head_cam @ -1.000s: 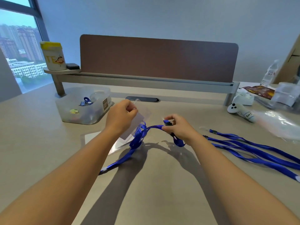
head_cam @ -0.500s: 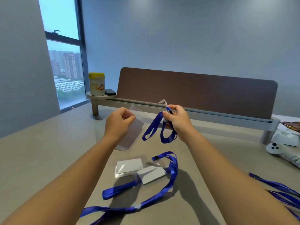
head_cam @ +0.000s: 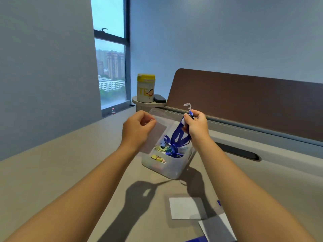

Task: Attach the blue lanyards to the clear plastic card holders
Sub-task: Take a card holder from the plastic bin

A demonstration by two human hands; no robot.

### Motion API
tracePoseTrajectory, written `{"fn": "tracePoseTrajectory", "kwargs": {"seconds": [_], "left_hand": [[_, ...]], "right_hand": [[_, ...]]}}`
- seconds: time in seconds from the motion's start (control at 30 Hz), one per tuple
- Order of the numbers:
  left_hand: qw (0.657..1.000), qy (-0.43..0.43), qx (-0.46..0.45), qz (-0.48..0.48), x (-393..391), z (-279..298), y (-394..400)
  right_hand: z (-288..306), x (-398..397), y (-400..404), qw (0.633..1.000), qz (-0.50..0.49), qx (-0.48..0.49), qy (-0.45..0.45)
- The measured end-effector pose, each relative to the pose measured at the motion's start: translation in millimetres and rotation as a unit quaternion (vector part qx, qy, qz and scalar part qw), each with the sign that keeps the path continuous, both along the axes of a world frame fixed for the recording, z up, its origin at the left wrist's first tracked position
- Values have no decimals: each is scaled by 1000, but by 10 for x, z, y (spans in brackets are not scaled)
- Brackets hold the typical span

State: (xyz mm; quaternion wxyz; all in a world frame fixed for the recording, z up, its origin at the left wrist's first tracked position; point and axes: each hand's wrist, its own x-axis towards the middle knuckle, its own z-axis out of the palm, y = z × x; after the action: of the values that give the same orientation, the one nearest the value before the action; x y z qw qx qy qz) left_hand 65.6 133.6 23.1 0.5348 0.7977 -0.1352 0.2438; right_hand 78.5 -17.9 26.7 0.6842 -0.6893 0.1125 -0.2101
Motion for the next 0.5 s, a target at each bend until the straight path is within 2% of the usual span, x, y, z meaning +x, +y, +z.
{"fn": "tracePoseTrajectory", "kwargs": {"seconds": [0.1, 0.23, 0.3, 0.5], "left_hand": [[1000, -8, -3, -2, 169, -50, 30], [1000, -4, 5, -8, 255, -132, -13], [1000, -5, 8, -12, 241, -172, -45], [999, -2, 7, -40, -70, -178, -195]], "right_hand": [[-94, 271, 36, 1000, 2, -5, 18], [-331, 371, -11, 974, 21, -194, 112], [-399, 316, -51, 959, 22, -255, 126], [-321, -269, -244, 958, 7, -276, 79]]}}
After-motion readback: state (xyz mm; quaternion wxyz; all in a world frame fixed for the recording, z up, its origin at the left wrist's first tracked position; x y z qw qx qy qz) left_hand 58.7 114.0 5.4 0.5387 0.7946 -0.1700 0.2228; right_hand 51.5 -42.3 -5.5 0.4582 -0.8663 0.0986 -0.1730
